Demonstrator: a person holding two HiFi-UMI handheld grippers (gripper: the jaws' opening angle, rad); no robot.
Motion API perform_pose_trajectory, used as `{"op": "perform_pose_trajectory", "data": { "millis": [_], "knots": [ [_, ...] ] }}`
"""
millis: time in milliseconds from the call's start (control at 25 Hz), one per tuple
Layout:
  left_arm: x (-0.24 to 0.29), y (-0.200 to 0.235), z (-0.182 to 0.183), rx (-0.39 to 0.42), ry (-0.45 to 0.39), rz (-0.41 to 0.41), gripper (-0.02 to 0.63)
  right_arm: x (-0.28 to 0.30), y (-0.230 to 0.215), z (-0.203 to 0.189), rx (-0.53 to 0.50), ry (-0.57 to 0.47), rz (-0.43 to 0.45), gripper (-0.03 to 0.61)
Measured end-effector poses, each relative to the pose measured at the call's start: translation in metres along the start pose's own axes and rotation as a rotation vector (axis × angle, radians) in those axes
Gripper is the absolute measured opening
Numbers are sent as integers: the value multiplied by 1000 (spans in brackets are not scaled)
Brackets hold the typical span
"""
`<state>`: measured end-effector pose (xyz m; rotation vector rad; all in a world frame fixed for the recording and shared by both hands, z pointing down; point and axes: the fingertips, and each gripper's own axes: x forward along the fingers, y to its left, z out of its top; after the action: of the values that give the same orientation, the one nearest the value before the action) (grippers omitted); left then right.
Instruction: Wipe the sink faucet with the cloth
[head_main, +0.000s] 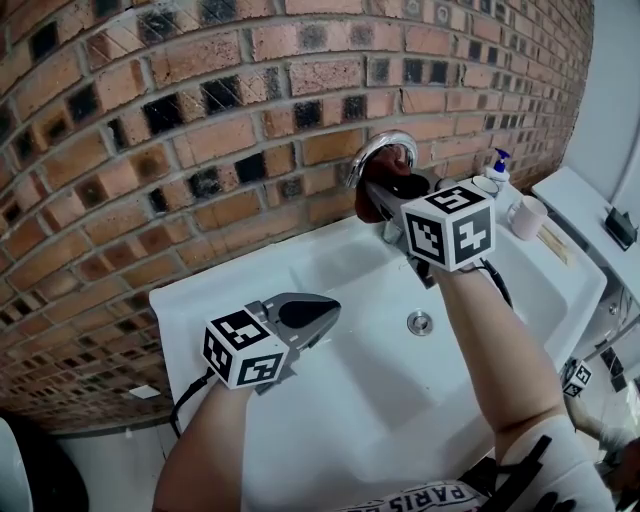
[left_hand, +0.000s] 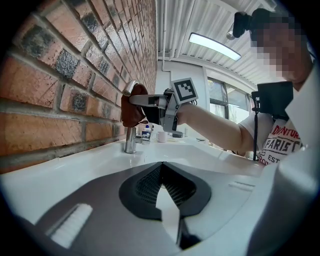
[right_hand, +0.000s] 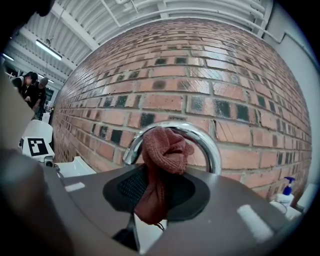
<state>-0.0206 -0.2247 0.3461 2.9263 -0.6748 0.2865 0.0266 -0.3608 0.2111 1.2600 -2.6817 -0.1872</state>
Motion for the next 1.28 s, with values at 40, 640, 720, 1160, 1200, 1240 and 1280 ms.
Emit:
{"op": "perform_pose_trajectory", "data": {
  "millis": [40,640,720,1160,1200,1240,1280],
  "knots": [
    [0,0,0,0,0,0,6,1,5,1,-6,0,8,99],
    [1,-1,0,5,-1,-14,6,-1,19,-11,-72,44,24,98],
    [1,-1,0,6,-1,-15,6,-7,20,-11,-71,46,23,99],
    [-3,-2,2,6,-18,-10,6,-53,82,-17,-24,22,145,100],
    [-3,-3,2,7,-18,-12,6,-56,91,-21,-13,19,170,100],
    [-3,-3,2,7,-20,-15,6,-58,99,-25,-4,18,194,100],
    [-4,-3,3,4,-24,-18,6,-59,106,-31,-1,19,215,100]
  ]
}}
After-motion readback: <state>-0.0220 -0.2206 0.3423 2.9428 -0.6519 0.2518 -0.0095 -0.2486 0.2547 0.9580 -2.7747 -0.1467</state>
